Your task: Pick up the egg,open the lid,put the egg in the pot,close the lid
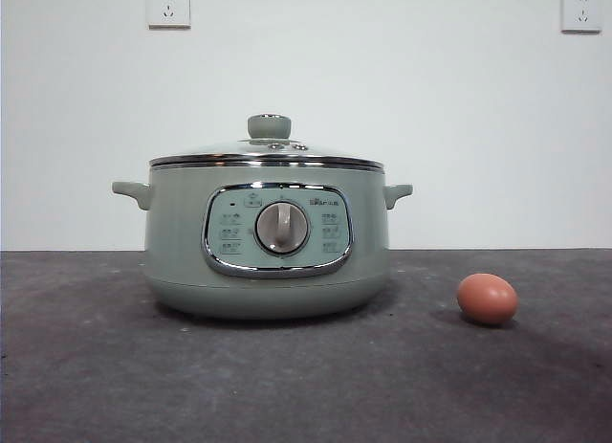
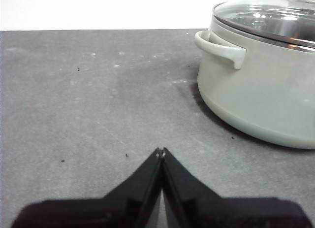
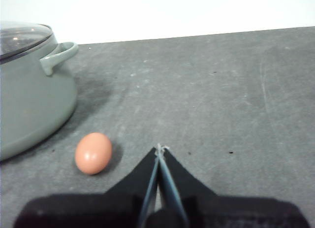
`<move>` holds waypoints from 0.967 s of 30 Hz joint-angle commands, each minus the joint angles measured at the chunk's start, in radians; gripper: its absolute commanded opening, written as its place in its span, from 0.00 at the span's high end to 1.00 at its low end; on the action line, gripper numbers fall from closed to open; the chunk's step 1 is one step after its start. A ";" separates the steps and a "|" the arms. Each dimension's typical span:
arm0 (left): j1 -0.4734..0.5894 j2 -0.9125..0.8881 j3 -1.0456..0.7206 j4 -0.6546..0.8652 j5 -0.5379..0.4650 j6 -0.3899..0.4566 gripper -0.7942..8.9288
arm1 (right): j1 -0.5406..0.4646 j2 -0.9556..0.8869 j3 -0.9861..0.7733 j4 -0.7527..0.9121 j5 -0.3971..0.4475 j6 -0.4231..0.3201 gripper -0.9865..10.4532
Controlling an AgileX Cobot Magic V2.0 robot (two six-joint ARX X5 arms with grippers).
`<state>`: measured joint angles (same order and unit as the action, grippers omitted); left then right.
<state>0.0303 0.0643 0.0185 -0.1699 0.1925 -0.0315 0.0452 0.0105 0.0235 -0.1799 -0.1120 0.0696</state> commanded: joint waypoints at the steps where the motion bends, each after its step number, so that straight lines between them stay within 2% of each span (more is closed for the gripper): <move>1: 0.003 0.002 0.016 0.005 0.000 -0.077 0.92 | 0.000 -0.002 0.010 0.004 -0.005 0.127 0.92; 3: 0.003 0.002 0.050 -0.015 0.014 -0.127 0.93 | 0.000 -0.002 0.031 -0.013 -0.005 0.196 0.92; 5: 0.003 0.004 0.090 -0.043 0.031 -0.134 0.93 | 0.000 -0.001 0.059 -0.031 -0.006 0.222 0.92; 13: 0.003 0.077 0.310 -0.222 0.052 -0.148 0.93 | 0.000 0.054 0.249 -0.144 -0.031 0.244 0.92; 16: 0.003 0.126 0.400 -0.279 0.089 -0.148 0.93 | 0.000 0.103 0.344 -0.214 -0.034 0.223 0.92; 22: 0.003 0.241 0.576 -0.379 0.179 -0.146 0.93 | 0.000 0.236 0.558 -0.336 -0.106 0.134 0.92; 29: 0.000 0.360 0.772 -0.523 0.264 -0.106 0.93 | 0.000 0.403 0.817 -0.507 -0.179 0.039 0.92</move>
<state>0.0303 0.4221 0.7776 -0.6918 0.4431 -0.1574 0.0452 0.4038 0.8188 -0.6800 -0.2848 0.1486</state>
